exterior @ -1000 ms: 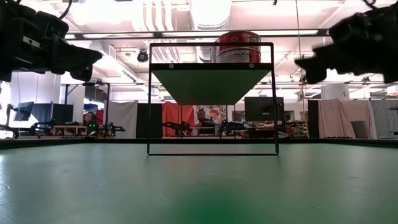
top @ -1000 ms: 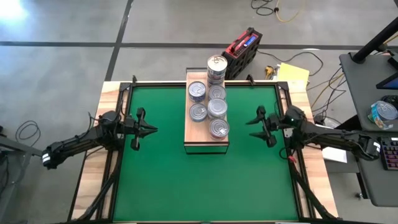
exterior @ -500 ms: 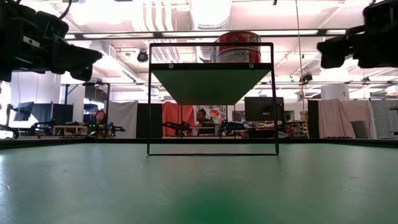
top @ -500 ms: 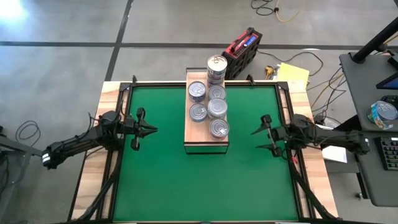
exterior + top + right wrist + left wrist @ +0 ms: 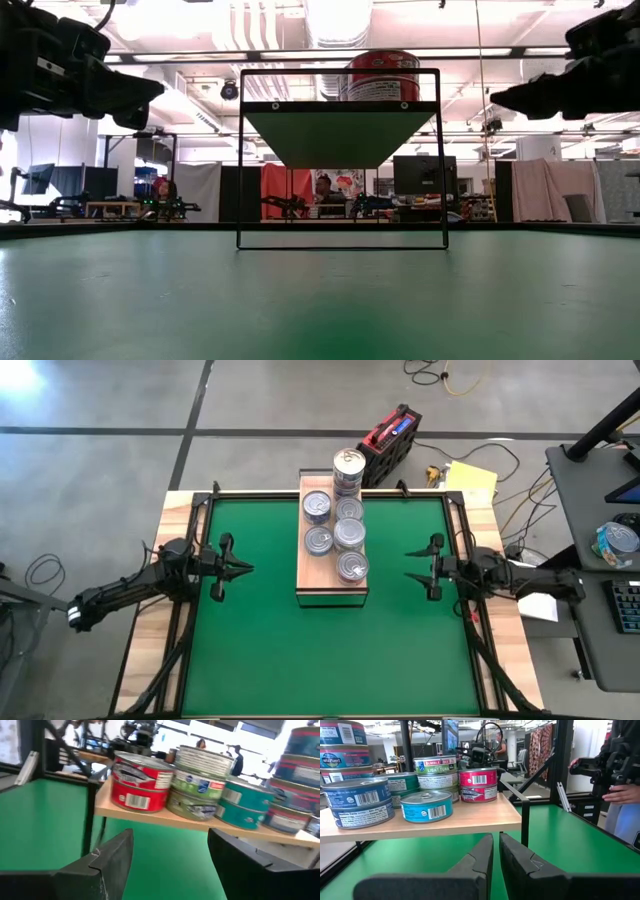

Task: Stack canned seafood by type on shelf
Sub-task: Return to Home Position

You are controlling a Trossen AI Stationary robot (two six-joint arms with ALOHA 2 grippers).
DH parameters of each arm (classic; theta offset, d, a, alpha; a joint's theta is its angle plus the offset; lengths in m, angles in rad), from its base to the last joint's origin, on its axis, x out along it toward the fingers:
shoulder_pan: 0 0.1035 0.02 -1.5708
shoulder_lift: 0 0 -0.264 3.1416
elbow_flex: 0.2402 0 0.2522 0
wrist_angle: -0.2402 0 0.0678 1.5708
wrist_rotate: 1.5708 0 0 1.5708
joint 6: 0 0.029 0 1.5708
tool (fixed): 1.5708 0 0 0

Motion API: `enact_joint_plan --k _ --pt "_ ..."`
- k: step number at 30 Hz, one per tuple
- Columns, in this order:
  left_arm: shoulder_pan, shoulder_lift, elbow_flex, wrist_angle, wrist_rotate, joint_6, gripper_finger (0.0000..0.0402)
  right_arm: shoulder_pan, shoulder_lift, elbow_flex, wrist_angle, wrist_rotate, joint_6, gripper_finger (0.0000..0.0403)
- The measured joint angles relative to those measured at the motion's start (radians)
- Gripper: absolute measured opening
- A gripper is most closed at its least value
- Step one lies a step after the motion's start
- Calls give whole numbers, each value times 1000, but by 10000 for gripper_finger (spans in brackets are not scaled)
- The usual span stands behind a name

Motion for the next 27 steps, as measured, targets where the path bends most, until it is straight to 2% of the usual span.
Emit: enact_joint_plan --k 2,10,27 --pt "0 0 0 -1 0 0 16 22 0 -2 1 40 -8 243" --pt "0 1 0 0 0 0 16 59 0 -2 -2 29 -45 238" --pt "0 1 0 1 0 0 16 59 30 1 13 28 -60 269"
